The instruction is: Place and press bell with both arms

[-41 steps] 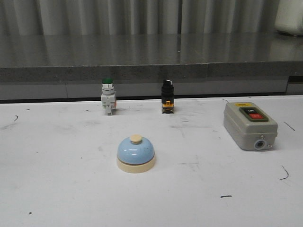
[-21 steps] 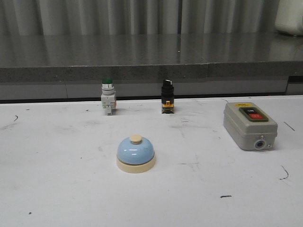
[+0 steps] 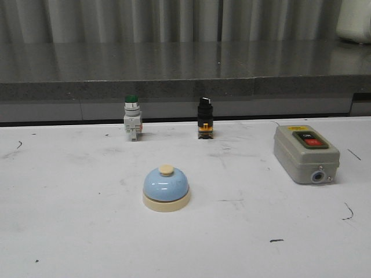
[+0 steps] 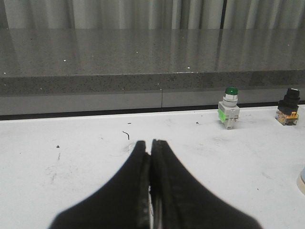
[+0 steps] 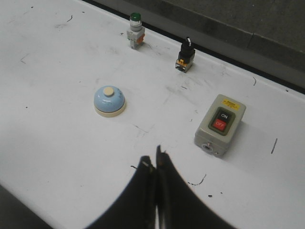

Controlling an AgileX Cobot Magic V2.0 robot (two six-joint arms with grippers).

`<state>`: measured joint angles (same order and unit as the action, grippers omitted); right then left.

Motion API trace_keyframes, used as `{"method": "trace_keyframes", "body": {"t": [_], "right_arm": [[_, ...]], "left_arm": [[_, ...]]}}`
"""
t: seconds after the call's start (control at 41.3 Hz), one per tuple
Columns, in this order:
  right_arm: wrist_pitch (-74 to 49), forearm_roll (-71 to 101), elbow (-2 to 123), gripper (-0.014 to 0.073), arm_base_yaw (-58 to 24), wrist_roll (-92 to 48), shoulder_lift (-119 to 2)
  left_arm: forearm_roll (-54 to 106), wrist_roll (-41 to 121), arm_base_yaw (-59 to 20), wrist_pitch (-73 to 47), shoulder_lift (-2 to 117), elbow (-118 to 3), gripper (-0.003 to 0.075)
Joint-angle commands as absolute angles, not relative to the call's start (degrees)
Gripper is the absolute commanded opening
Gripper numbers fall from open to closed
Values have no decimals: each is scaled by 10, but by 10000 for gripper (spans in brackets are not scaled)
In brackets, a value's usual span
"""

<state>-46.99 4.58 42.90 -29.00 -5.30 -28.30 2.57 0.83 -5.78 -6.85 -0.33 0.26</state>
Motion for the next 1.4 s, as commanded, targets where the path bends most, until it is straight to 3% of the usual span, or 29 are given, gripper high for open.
{"method": "trace_keyframes", "body": {"t": [0.0, 1.065, 1.38], "right_arm": [[-432, 46, 442, -67, -287, -58, -285], [-424, 35, 435, -67, -286, -58, -281], [-228, 6, 245, -67, -137, -58, -143]], "left_arm": [[26, 9, -57, 33, -13, 18, -20], [26, 9, -57, 23, -12, 16, -20], [26, 9, -57, 23, -12, 16, -20]]}}
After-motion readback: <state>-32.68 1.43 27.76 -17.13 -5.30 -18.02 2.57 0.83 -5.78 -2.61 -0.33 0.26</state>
